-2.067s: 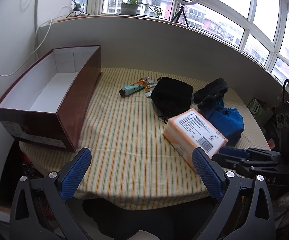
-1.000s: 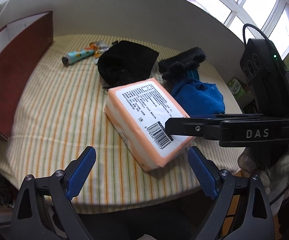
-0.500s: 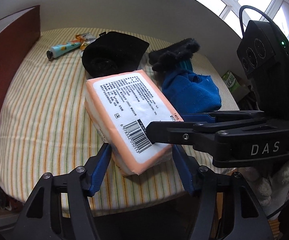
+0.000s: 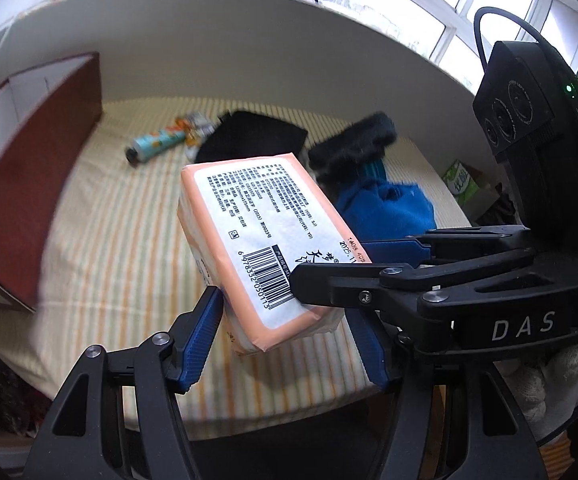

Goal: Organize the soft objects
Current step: 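Lift the tissue pack with the right tool and carry it over the shoebox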

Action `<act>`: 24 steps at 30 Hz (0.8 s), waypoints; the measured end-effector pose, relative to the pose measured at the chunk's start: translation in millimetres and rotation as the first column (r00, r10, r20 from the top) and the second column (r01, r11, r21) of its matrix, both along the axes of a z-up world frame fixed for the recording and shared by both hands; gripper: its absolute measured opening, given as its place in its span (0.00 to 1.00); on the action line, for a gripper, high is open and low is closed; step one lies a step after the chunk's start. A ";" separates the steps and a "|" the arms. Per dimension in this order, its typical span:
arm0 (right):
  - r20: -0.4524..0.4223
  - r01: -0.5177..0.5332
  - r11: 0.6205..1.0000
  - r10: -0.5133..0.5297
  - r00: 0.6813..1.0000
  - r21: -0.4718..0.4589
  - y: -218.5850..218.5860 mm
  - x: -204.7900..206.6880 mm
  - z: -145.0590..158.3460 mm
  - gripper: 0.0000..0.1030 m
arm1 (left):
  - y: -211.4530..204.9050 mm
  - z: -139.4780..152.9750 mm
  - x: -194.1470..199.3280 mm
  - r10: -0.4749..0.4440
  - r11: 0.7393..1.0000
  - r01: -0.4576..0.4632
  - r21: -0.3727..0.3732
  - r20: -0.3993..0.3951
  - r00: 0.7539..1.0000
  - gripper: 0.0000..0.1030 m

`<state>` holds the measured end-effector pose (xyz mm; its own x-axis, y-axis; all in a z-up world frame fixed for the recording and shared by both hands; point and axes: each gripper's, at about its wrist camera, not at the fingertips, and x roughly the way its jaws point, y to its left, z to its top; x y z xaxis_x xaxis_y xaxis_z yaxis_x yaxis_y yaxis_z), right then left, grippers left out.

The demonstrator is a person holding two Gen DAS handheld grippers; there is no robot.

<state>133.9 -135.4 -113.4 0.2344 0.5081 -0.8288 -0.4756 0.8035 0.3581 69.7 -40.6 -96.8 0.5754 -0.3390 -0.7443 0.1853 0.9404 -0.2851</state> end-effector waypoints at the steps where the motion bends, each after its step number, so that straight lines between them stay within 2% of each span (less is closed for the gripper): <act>1: 0.010 -0.007 1.000 0.007 1.000 0.004 3.9 0.9 5.1 0.47 | 5.0 4.9 0.0 0.007 1.000 -0.007 0.002 0.012 1.000 0.61; 7: 0.082 -0.066 0.998 0.064 0.995 0.019 41.8 7.0 38.5 0.47 | 39.9 35.4 2.6 0.057 0.998 -0.059 0.027 0.091 0.994 0.61; 14: 0.156 -0.151 0.988 0.145 0.977 0.031 99.5 15.4 68.6 0.47 | 87.9 63.2 6.1 0.130 0.987 -0.143 0.069 0.171 0.977 0.61; 24: 0.196 -0.241 0.970 0.229 0.953 0.036 181.4 34.9 79.7 0.47 | 151.1 75.0 20.0 0.242 0.959 -0.268 0.094 0.223 0.944 0.61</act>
